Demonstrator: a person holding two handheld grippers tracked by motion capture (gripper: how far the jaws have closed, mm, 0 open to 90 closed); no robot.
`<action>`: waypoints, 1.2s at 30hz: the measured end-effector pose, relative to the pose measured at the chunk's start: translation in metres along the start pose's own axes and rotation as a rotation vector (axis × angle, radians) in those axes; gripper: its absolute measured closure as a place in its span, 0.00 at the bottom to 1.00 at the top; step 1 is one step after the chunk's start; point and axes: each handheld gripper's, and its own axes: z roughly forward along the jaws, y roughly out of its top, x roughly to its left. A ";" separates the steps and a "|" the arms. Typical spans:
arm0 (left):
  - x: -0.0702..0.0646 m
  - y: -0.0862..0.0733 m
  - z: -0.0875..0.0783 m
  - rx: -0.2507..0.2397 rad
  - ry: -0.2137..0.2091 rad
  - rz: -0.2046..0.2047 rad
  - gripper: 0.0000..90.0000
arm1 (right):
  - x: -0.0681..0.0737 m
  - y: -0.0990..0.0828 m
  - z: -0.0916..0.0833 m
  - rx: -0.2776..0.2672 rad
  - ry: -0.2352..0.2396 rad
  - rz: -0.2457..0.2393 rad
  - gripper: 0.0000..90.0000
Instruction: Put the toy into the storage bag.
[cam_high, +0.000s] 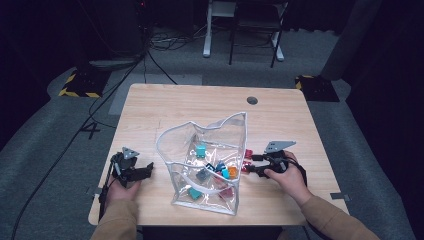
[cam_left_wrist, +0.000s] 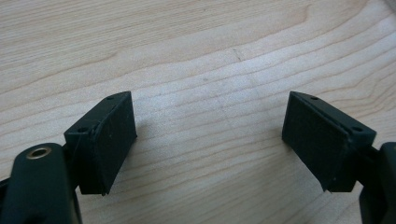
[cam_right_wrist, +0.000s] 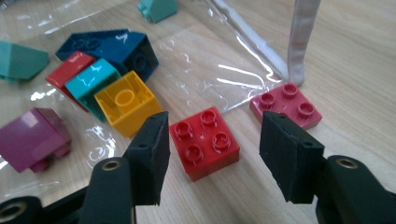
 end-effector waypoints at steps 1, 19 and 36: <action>0.000 0.000 0.000 -0.001 0.000 -0.002 0.20 | 0.000 -0.002 0.002 0.005 0.002 -0.005 0.51; 0.000 0.000 0.000 0.002 0.002 -0.005 0.20 | 0.009 -0.011 0.011 0.023 -0.060 -0.123 0.65; 0.000 0.000 0.000 0.000 0.006 -0.006 0.20 | 0.020 0.010 -0.018 0.015 -0.023 -0.117 0.66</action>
